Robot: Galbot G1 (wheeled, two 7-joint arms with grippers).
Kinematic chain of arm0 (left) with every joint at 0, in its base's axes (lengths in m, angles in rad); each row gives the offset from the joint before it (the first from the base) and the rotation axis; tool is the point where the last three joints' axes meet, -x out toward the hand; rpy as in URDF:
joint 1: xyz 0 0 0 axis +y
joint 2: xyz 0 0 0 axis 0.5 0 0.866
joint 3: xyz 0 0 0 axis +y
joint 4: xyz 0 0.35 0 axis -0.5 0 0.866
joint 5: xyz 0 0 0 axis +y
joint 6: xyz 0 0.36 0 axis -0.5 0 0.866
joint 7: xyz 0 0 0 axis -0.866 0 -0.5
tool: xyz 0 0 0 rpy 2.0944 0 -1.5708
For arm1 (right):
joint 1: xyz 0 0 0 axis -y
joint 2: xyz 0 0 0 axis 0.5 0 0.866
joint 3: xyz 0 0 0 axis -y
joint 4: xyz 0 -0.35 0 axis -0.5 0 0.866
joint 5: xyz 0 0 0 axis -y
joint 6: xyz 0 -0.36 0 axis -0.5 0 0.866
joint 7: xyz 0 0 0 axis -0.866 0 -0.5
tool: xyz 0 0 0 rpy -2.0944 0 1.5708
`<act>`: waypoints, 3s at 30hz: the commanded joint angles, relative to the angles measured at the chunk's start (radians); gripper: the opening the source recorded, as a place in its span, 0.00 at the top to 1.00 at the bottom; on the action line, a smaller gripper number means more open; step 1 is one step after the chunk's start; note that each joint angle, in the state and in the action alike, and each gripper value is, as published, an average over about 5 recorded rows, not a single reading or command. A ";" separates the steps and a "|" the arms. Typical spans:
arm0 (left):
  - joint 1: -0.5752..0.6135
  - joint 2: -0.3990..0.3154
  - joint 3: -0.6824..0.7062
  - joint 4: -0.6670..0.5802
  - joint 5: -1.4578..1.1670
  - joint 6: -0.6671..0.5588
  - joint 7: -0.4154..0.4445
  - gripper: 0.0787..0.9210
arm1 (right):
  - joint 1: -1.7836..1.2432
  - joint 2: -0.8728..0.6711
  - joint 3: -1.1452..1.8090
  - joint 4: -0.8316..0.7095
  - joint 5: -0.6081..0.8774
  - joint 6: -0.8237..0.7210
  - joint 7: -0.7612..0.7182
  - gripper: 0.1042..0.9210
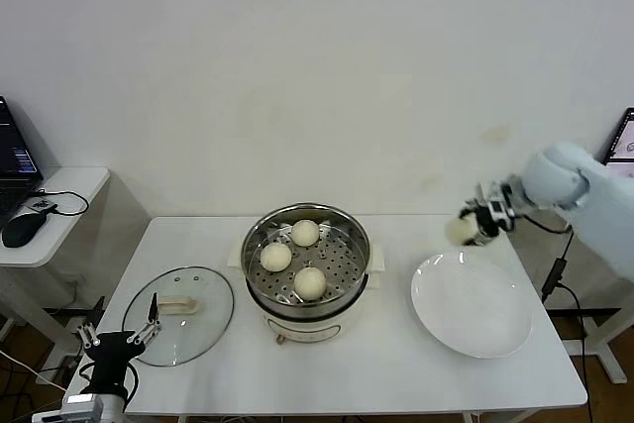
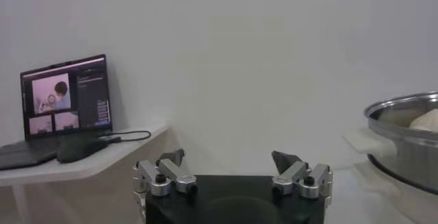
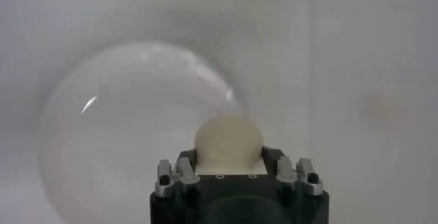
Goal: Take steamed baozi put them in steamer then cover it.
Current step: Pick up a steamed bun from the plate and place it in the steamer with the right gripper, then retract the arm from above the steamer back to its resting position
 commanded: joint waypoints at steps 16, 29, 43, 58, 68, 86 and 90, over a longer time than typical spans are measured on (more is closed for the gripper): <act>0.000 -0.002 -0.018 -0.001 -0.002 -0.006 -0.002 0.12 | 0.175 0.497 -0.304 -0.031 0.421 -0.292 0.262 0.38; 0.000 -0.003 -0.026 -0.004 0.006 -0.012 -0.004 0.12 | 0.079 0.526 -0.310 -0.089 0.308 -0.297 0.233 0.38; 0.001 -0.007 -0.029 0.000 0.006 -0.014 -0.004 0.12 | 0.039 0.506 -0.300 -0.101 0.236 -0.292 0.228 0.38; -0.008 0.003 -0.039 0.003 -0.012 -0.010 0.000 0.12 | 0.075 0.300 -0.127 0.061 0.308 -0.305 0.266 0.12; -0.017 0.009 -0.041 0.007 -0.021 -0.010 0.003 0.12 | -0.367 -0.069 0.288 0.315 0.585 -0.112 0.782 0.12; -0.041 0.008 0.026 0.109 0.162 -0.031 -0.034 0.12 | -1.749 0.558 1.688 0.358 0.077 0.564 0.830 0.12; -0.045 0.008 0.031 0.159 0.441 -0.061 -0.061 0.12 | -1.812 0.693 1.788 0.361 0.107 0.584 0.771 0.12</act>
